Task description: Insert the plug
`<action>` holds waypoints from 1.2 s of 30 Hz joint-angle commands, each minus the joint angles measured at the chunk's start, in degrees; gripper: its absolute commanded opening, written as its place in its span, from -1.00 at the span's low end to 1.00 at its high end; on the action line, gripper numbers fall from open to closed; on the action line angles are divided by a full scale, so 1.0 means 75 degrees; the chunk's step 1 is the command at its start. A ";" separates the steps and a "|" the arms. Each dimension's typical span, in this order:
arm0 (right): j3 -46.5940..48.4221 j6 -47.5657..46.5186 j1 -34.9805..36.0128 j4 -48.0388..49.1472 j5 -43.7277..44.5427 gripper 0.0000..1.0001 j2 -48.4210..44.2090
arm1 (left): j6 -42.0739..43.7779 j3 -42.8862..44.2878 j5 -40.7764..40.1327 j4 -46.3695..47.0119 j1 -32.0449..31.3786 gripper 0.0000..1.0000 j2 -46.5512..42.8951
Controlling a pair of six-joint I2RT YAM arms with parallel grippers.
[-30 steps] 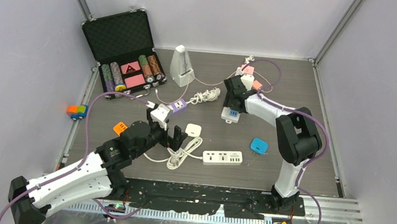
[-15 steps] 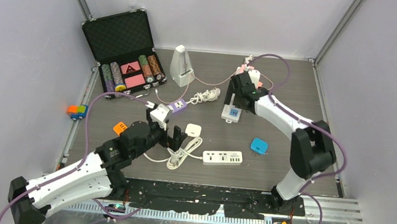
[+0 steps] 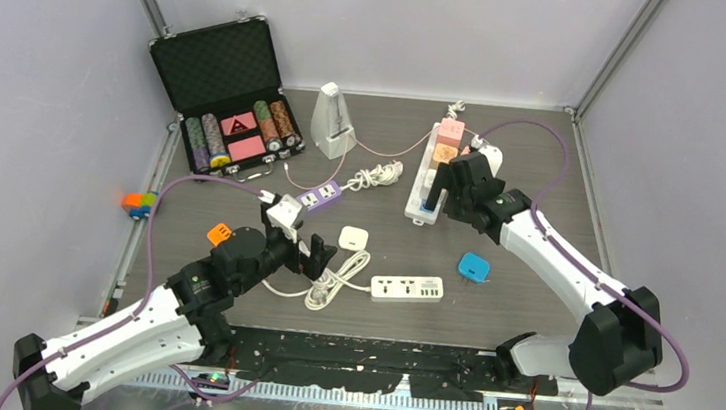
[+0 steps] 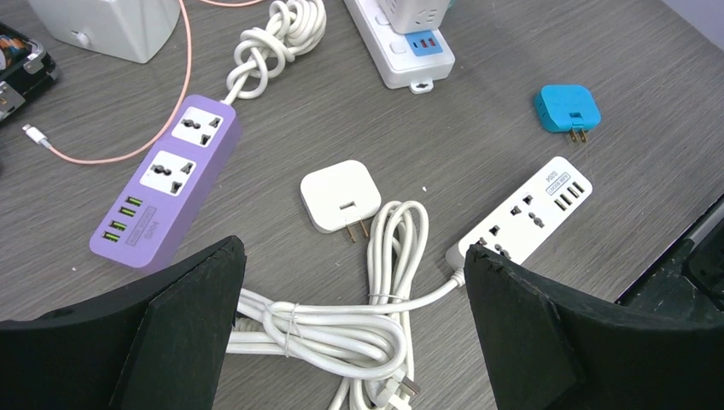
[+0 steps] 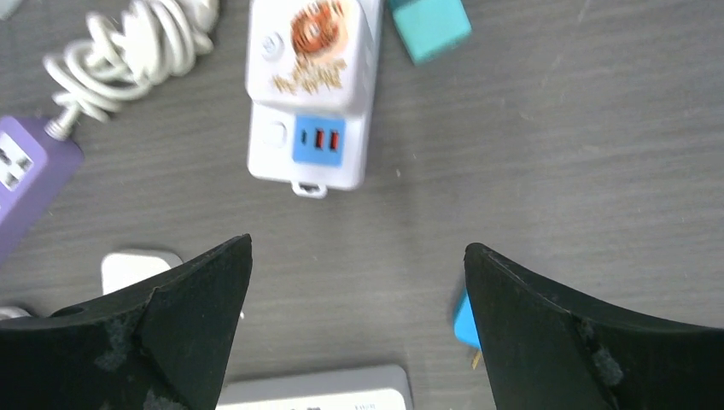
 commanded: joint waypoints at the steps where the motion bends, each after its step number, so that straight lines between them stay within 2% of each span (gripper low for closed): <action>1: -0.0465 0.0411 -0.0008 -0.0536 -0.0213 0.98 -0.0760 | 0.0075 -0.0065 -0.0057 0.0101 0.0046 0.98 -0.0078; 10: -0.1598 0.0956 -0.0009 -0.1251 -0.0035 0.87 -0.1903 | 0.0055 -0.0042 0.0031 0.0241 0.0042 0.98 0.0117; 17: -0.2338 0.1540 -0.0044 -0.1290 0.0102 0.84 -0.1549 | 0.0018 -0.0036 0.0139 0.0315 0.0042 0.98 0.0245; 20: -0.2584 0.1643 -0.0228 -0.0952 0.0084 0.84 -0.1196 | -0.0008 -0.0042 0.0165 0.0312 0.0046 0.98 0.0262; 25: -0.2872 0.1752 -0.0507 -0.0469 0.0226 0.98 -0.0774 | -0.0008 -0.0047 0.0172 0.0286 0.0048 0.98 0.0243; 31: -0.3137 0.1805 -0.0704 -0.0017 0.0254 0.99 -0.0366 | 0.0005 -0.0145 0.0142 0.0413 0.0050 0.98 0.0178; 36: -0.3637 0.1630 -0.0779 0.0977 0.0126 0.96 -0.0376 | -0.0043 -0.0153 0.0154 0.0418 0.0049 0.98 0.0137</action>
